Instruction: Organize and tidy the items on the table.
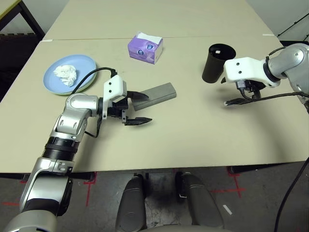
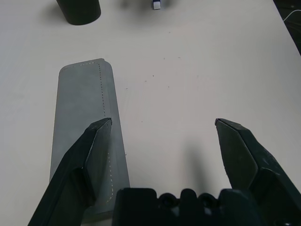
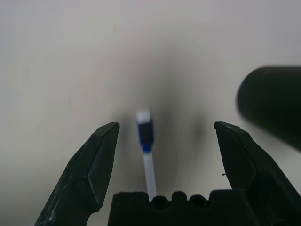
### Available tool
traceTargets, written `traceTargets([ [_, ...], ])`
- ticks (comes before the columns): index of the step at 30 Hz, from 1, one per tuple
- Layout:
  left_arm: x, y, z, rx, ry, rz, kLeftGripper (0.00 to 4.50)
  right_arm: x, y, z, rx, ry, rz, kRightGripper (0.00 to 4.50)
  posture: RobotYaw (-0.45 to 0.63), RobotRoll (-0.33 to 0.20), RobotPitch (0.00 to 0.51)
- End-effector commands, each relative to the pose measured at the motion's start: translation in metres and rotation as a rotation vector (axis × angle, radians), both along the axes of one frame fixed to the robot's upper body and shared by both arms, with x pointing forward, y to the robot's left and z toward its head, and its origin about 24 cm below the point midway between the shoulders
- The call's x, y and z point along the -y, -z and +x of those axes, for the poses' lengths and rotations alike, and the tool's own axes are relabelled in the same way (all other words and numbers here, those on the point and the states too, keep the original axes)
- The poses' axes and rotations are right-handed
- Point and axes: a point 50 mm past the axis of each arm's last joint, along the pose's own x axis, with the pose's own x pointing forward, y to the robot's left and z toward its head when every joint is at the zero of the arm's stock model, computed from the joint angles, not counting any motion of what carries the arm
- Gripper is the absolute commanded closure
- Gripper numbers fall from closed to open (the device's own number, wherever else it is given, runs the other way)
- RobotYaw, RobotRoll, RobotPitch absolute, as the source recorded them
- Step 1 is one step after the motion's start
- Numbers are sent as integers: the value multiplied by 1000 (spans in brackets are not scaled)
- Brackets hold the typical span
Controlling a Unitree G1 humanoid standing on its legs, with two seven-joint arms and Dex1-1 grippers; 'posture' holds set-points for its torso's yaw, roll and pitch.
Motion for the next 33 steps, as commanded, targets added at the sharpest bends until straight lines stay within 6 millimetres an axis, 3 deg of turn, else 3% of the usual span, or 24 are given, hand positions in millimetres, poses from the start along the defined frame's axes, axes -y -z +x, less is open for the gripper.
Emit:
traceTargets([
  [1,1,-2,-3,1,18,3,0,1,6,2,-29,-6,-84,20,-36,0,200],
  [7,0,-1,-4,-2,14,4,0,6,13,2,-51,-8,-149,20,-40,0,204],
  [33,1,-2,-5,-1,14,3,0,-4,29,11,-117,5,-180,20,-33,0,212],
])
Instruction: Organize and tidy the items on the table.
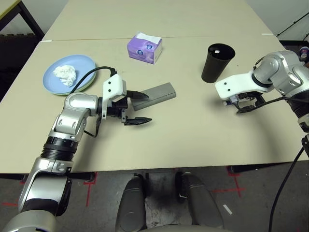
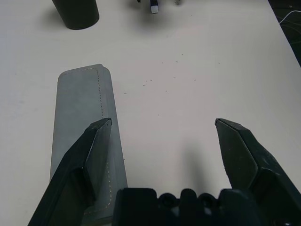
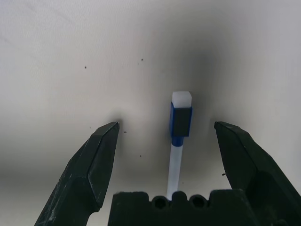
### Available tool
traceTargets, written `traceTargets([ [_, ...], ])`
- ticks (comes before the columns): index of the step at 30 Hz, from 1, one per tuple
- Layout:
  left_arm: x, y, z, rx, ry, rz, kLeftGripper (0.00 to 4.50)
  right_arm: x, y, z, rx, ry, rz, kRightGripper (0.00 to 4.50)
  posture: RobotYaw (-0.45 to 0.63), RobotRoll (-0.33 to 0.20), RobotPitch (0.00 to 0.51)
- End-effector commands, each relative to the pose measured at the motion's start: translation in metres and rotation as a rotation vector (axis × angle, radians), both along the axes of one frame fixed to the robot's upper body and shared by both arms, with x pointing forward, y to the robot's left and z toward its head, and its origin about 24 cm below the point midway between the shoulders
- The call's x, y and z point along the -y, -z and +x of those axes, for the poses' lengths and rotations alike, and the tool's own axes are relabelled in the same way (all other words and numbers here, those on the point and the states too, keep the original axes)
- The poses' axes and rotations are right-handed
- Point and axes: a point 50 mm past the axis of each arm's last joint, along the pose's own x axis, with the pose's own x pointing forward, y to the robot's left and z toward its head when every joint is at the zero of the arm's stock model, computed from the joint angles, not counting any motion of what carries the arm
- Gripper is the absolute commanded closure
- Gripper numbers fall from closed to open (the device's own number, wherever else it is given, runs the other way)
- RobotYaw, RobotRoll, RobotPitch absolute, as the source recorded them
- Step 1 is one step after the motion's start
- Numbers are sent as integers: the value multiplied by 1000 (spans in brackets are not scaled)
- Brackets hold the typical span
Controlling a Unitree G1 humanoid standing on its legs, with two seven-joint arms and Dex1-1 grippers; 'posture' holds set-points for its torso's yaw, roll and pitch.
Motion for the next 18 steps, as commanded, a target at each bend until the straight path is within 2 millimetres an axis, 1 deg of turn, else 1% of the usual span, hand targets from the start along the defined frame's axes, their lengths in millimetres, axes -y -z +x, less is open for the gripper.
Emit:
traceTargets([
  [1,0,1,-3,-3,8,3,0,0,1,1,1,-6,-17,20,-33,0,212],
  [10,0,1,-3,-1,7,4,0,-2,8,2,-19,-19,-27,69,-30,0,211],
  [14,0,0,-3,1,7,5,0,-2,13,1,-36,-18,-32,1411,-28,0,211],
  [18,0,0,-3,2,7,6,0,-1,16,1,-44,-18,-34,2946,-27,0,210],
])
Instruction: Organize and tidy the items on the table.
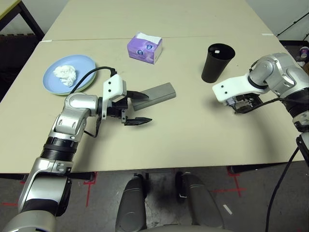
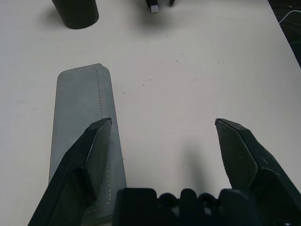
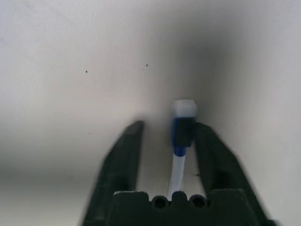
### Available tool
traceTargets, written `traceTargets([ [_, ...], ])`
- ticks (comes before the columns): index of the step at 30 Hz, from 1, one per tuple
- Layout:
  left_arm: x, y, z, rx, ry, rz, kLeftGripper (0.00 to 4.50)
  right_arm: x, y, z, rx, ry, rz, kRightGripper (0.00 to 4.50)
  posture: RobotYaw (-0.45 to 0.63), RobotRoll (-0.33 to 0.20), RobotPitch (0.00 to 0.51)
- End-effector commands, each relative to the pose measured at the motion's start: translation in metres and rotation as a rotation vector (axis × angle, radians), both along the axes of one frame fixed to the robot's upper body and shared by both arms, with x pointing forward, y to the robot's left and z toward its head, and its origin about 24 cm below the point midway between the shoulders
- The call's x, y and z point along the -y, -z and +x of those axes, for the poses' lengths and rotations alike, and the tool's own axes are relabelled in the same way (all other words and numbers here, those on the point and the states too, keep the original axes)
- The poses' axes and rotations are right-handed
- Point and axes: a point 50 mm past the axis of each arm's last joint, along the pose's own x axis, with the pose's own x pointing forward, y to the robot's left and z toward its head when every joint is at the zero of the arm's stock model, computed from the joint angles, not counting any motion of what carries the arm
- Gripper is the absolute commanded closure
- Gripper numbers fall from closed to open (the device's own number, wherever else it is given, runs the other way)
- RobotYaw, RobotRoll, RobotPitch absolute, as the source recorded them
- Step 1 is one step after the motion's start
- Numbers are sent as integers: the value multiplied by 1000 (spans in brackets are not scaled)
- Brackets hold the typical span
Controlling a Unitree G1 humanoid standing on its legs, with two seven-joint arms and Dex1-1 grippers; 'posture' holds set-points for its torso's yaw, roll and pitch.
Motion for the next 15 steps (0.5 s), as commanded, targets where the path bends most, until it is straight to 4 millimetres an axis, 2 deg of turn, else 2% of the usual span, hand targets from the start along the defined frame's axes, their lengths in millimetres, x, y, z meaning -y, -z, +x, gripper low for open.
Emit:
traceTargets([
  [1,0,0,-3,3,8,6,0,3,8,-1,-24,4,-14,3314,-26,0,210],
  [3,0,0,-4,4,10,7,0,4,8,-2,-24,5,-10,4040,-27,0,209],
  [8,0,0,-3,6,12,7,0,-2,-3,-4,-40,21,84,4094,-30,0,204],
  [15,0,1,-3,5,18,7,0,-41,-44,-16,-131,84,511,4094,-35,0,199],
])
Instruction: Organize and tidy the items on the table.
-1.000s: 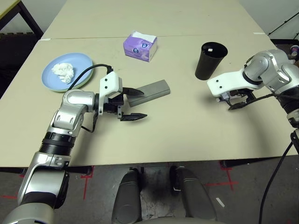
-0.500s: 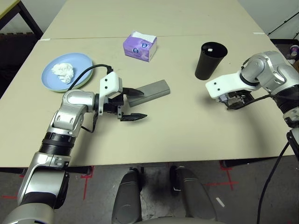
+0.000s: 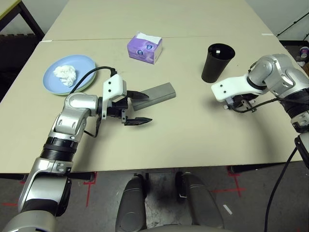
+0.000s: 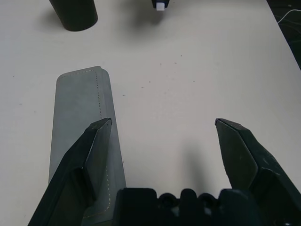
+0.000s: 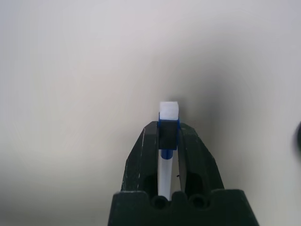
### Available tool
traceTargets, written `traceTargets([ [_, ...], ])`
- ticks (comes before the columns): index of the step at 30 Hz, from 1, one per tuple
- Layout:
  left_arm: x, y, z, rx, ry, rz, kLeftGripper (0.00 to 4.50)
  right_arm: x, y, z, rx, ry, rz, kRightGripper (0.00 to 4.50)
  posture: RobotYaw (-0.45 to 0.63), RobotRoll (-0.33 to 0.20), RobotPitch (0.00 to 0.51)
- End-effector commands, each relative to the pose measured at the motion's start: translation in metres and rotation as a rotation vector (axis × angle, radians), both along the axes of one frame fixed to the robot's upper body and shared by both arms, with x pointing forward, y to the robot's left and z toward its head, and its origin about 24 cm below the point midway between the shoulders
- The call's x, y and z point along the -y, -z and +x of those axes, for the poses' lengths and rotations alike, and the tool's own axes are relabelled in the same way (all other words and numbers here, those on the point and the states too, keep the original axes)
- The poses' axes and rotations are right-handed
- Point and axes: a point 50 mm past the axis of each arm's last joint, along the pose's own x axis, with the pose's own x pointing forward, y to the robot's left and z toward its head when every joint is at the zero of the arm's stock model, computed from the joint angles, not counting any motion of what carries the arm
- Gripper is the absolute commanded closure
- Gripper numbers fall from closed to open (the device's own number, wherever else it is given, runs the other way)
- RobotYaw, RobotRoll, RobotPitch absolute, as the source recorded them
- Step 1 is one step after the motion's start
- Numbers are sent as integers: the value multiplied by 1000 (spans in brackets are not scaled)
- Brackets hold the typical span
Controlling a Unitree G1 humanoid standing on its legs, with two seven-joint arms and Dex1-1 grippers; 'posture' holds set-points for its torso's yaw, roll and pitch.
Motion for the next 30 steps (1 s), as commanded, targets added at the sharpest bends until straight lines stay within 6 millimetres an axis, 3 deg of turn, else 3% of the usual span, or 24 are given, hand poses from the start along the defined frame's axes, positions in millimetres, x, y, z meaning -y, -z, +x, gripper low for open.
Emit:
traceTargets([
  [1,0,2,-2,0,15,6,0,-15,-26,-7,-40,26,200,4094,-35,0,199],
  [5,1,2,-2,2,17,6,0,-20,-48,-6,-8,87,374,4094,-39,0,187],
  [8,1,2,-2,4,18,5,0,-25,-64,1,87,174,622,4094,-39,0,186],
  [17,1,2,-2,0,15,4,0,-20,-89,14,389,410,1154,4094,-45,0,181],
  [22,0,3,-2,-2,13,7,0,-1,-97,17,543,527,1304,4094,-50,0,182],
  [30,-2,2,-2,-6,6,7,0,15,-93,15,732,624,1358,4094,-54,0,182],
])
